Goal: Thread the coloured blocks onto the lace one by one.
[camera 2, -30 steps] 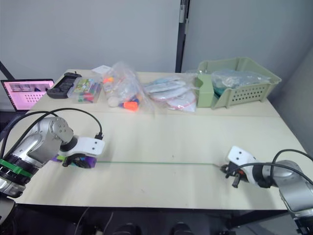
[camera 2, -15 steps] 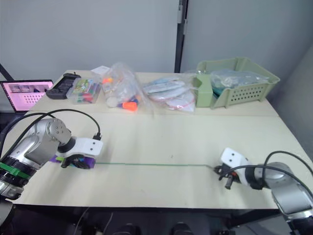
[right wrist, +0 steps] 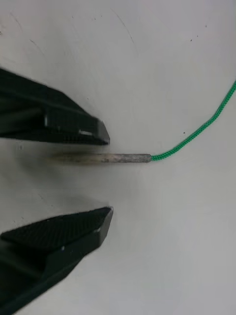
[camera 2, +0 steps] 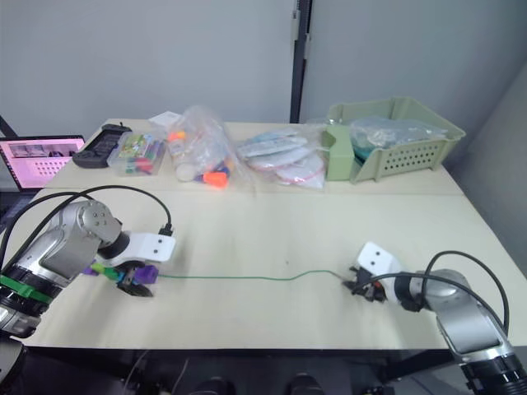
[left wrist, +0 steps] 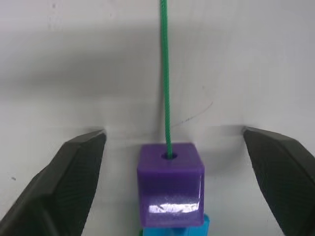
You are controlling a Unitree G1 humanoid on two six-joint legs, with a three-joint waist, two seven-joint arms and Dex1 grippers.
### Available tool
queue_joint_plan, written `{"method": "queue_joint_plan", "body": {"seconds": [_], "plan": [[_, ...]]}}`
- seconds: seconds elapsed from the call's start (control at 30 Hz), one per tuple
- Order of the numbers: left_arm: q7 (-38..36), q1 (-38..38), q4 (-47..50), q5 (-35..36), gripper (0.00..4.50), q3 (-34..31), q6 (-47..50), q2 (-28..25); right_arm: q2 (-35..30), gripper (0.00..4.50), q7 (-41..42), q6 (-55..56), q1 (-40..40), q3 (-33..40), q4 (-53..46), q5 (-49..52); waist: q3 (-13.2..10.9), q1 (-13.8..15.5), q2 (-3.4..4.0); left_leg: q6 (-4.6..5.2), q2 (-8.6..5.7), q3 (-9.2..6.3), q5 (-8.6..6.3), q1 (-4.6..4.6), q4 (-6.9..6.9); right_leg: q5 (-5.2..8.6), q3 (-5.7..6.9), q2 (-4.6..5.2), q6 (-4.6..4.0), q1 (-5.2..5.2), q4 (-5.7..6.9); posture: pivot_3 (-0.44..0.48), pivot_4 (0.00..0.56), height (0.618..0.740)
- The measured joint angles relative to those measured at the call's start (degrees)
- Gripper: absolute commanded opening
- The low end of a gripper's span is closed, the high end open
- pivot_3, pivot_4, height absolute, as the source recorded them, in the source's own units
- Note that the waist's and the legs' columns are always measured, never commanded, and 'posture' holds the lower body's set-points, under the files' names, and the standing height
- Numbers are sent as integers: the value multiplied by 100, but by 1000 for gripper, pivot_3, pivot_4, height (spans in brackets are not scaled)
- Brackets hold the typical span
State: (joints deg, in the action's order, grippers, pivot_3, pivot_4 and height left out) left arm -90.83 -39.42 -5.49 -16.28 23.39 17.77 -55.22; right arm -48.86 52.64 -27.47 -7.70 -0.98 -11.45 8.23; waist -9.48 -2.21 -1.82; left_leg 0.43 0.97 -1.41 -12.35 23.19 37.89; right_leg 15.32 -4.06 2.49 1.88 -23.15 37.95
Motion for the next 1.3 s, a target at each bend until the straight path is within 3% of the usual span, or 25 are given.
{"method": "queue_joint_plan", "body": {"seconds": [0.1,0.23,0.43,0.6,0.73,0.97,1.3], "plan": [[-18,51,178,173,4500,-171,69,-178,-37,4422,104,-105,160,74,-247,205,-3,-3,0,0,0,-3,0,7,0,0,1,0,0,-6,0,0,150,740],[103,444,519,815,4500,-1140,553,-525,-20,4466,221,-484,495,654,-953,872,-12,-15,11,0,0,-4,0,13,-1,0,1,5,1,-12,-1,0,150,740],[1029,1821,1198,2535,4500,-3853,1667,136,298,4466,-63,-1033,1086,2058,-1918,1934,-11,15,10,-1,8,-10,0,7,-1,1,7,15,1,0,-9,0,150,740],[1411,3427,1439,3269,4500,-5512,1563,657,650,4466,-358,-1221,1783,2798,-1974,2251,-11,23,8,-1,15,-10,-1,1,-7,0,5,21,-2,-1,-9,0,150,740],[1608,4246,1060,3733,4500,-6584,1692,729,925,4466,-444,-1066,2552,3147,-1793,2222,-11,74,9,-2,9,-2,-1,-14,-7,3,5,35,-2,11,-14,0,150,740],[1812,4953,352,3878,4500,-6929,946,779,1159,4466,-404,-482,3144,3452,-1381,2206,-9,163,6,-3,-3,1,-2,-24,-9,18,10,80,0,16,-25,0,150,740],[2160,5357,-423,3872,4500,-6582,-35,1023,1234,4466,-352,184,3212,3462,-597,2089,-6,135,5,-5,-4,2,-3,-12,-17,17,-1,96,4,8,-38,0,150,740]]}}
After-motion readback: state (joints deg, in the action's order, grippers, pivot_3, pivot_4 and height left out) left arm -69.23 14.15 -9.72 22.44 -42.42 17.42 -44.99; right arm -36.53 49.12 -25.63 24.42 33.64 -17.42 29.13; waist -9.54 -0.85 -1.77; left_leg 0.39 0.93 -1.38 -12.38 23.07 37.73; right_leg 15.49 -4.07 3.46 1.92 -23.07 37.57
